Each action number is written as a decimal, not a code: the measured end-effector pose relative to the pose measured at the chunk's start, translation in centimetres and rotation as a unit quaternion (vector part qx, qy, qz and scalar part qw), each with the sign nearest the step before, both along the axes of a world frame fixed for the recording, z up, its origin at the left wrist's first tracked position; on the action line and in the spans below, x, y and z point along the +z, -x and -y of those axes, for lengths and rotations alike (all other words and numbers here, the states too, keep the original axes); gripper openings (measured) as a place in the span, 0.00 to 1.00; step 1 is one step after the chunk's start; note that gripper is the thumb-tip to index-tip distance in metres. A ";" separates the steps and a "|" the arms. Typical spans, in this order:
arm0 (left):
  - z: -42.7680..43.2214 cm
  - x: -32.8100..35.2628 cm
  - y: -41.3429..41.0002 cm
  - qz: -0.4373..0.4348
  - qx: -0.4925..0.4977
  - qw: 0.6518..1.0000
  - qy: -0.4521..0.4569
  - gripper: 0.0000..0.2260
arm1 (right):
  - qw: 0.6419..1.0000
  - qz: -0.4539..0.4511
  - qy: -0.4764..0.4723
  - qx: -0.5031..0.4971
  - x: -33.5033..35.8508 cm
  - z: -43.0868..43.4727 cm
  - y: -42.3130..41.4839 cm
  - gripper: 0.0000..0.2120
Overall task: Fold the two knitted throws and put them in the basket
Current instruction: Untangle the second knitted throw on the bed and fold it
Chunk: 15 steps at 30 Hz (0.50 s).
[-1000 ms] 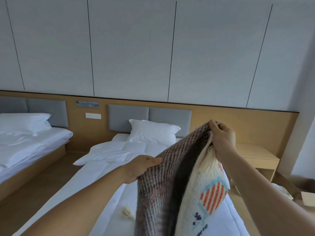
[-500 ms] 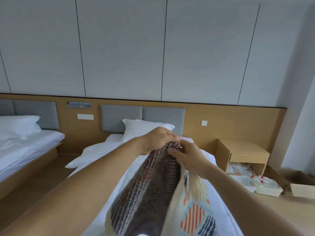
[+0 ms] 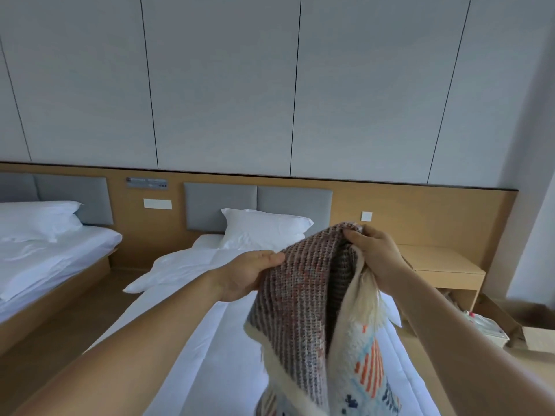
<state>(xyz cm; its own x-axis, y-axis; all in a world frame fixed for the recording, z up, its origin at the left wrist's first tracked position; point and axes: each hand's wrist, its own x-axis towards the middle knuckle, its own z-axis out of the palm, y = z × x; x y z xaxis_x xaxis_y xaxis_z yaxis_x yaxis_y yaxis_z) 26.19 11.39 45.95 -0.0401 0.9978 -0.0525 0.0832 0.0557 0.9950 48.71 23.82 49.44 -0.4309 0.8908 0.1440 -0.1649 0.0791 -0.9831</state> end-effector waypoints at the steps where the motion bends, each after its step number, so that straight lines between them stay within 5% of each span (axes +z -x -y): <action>1: 0.0 0.0 0.0 0.010 0.005 1.000 0.005 0.12 | 1.000 -0.009 0.011 -0.013 0.0 -0.3 -0.1 0.06; 5: 0.6 0.0 0.3 -0.033 0.035 0.999 0.006 0.10 | 0.994 -0.038 0.051 -0.088 -0.2 -2.0 -1.0 0.06; 9: 0.9 1.1 0.8 -0.043 0.035 0.998 0.006 0.10 | 0.989 0.064 -0.016 -0.133 -1.0 -2.2 -1.1 0.08; 13: -0.5 3.3 -1.3 -0.018 0.062 0.997 -0.038 0.16 | 0.979 0.162 -0.121 -0.019 -1.7 0.3 0.4 0.27; 15: -1.2 4.3 -2.9 -0.017 0.034 0.998 -0.041 0.18 | 0.969 0.189 -0.148 0.061 -1.8 1.8 1.5 0.23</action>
<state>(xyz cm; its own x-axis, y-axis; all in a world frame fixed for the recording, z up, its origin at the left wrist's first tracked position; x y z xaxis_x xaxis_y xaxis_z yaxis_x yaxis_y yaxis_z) 29.08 12.55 50.24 -0.1091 0.9935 0.0313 0.1162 -0.0185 0.9931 47.21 22.03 47.65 -0.6021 0.7741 0.1955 0.1775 0.3685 -0.9125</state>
